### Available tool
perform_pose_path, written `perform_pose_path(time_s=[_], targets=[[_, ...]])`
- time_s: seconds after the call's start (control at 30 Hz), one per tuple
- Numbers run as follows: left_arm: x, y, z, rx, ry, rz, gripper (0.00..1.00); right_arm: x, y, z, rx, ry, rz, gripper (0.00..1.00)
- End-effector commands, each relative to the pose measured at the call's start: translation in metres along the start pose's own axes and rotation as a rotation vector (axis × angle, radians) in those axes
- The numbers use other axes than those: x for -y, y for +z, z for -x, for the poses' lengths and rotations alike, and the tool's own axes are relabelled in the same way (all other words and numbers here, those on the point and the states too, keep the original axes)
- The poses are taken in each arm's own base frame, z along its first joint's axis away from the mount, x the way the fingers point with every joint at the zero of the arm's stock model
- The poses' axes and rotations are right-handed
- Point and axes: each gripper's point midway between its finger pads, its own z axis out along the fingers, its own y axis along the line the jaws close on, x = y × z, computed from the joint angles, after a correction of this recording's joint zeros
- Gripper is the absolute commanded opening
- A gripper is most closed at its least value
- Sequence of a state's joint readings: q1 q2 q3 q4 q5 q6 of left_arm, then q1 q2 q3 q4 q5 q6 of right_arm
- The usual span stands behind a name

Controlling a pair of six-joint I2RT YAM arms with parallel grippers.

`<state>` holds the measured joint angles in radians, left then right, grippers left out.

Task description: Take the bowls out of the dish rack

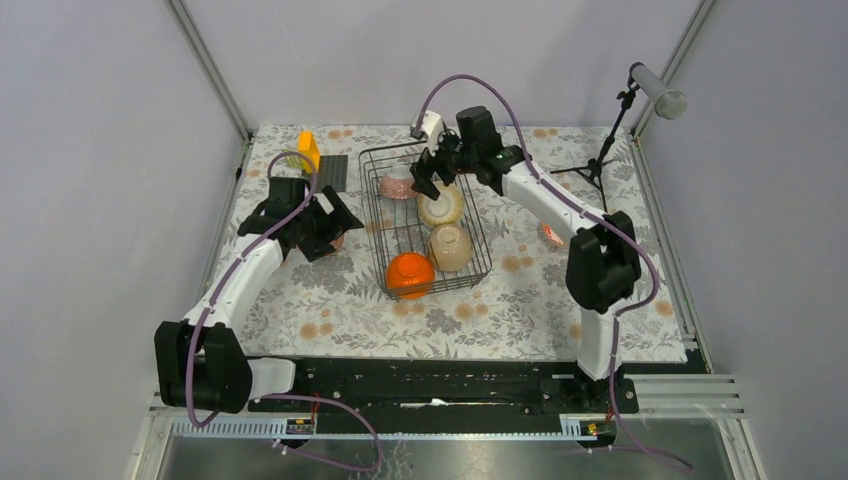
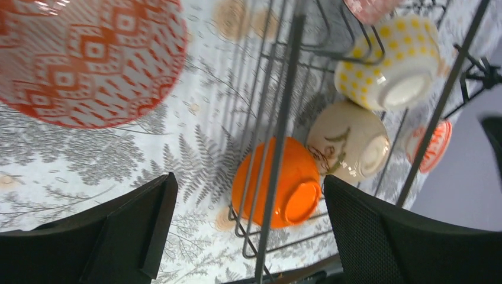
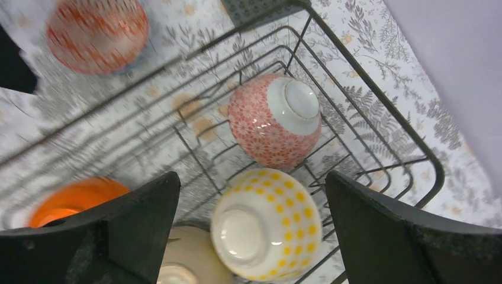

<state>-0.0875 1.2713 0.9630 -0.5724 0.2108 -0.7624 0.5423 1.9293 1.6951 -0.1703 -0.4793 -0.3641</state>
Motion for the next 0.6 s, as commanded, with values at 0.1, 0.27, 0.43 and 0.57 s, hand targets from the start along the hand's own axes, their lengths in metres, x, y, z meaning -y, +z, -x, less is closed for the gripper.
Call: perform_pose_path(time_s=[0.1,0.27,0.43,0.57], targets=[[0.044,-0.026,-0.002,0.014,0.148,-0.197,0.99,0.003,0.030,-0.017,-0.079,-0.478,0.115,1.00],[0.056,-0.033,-0.007,0.024,0.214,-0.245,0.99,0.008,0.050,-0.017,-0.080,-0.496,0.111,1.00],[0.059,-0.031,-0.017,0.016,0.211,-0.274,0.99,-0.005,0.070,-0.017,-0.088,-0.529,0.124,1.00],[0.059,-0.030,-0.016,0.017,0.226,-0.268,0.98,-0.006,0.082,-0.025,-0.119,-0.577,0.106,1.00]])
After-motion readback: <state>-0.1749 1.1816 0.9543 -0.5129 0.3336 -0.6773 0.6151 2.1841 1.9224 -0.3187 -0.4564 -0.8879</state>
